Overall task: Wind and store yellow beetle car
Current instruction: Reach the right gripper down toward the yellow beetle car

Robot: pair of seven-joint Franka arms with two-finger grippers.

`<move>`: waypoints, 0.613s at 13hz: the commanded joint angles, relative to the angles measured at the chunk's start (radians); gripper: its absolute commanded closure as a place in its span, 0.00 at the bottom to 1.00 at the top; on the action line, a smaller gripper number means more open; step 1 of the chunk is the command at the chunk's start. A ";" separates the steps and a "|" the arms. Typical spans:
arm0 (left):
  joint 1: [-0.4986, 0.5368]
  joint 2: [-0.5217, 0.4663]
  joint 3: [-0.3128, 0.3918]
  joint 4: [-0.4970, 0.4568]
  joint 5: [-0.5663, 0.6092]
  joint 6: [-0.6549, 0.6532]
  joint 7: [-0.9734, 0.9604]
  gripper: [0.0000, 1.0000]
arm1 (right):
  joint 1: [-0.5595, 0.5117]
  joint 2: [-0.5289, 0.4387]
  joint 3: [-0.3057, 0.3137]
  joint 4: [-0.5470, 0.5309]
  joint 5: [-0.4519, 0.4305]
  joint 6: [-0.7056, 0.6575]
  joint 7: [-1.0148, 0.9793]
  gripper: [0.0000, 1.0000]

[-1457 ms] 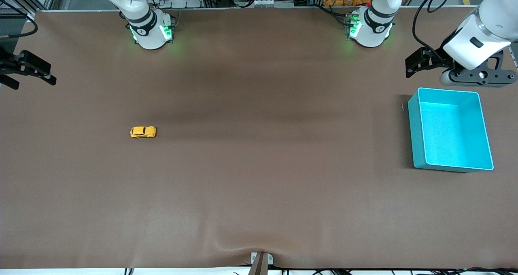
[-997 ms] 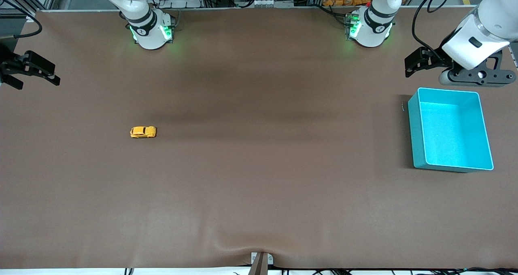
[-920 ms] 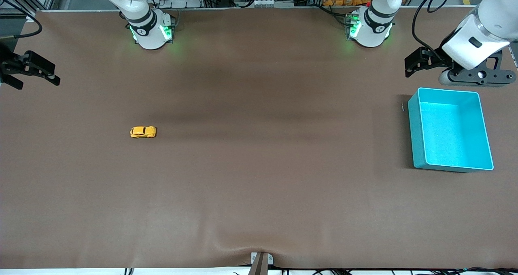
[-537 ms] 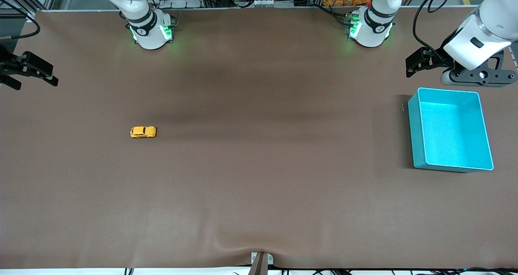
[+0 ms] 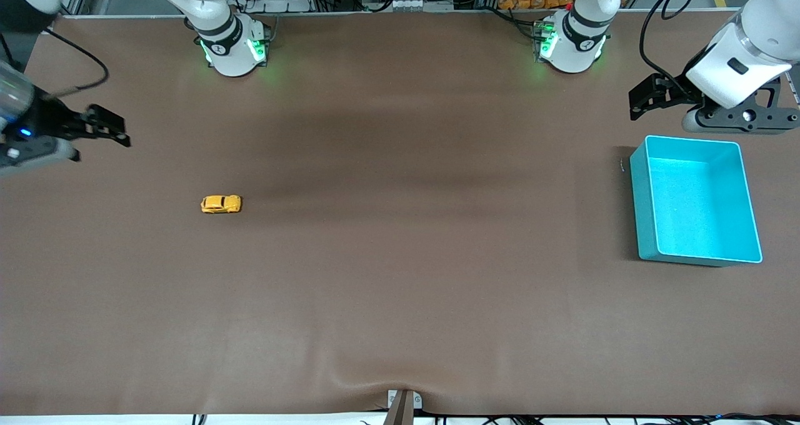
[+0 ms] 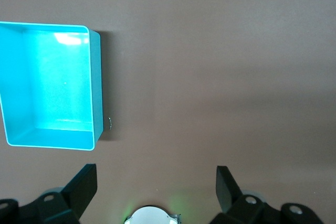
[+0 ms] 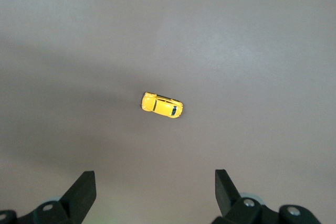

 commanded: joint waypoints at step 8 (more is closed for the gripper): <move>0.006 0.004 0.003 0.020 0.025 -0.029 0.003 0.00 | 0.021 -0.020 0.018 -0.446 -0.012 0.457 -0.380 0.00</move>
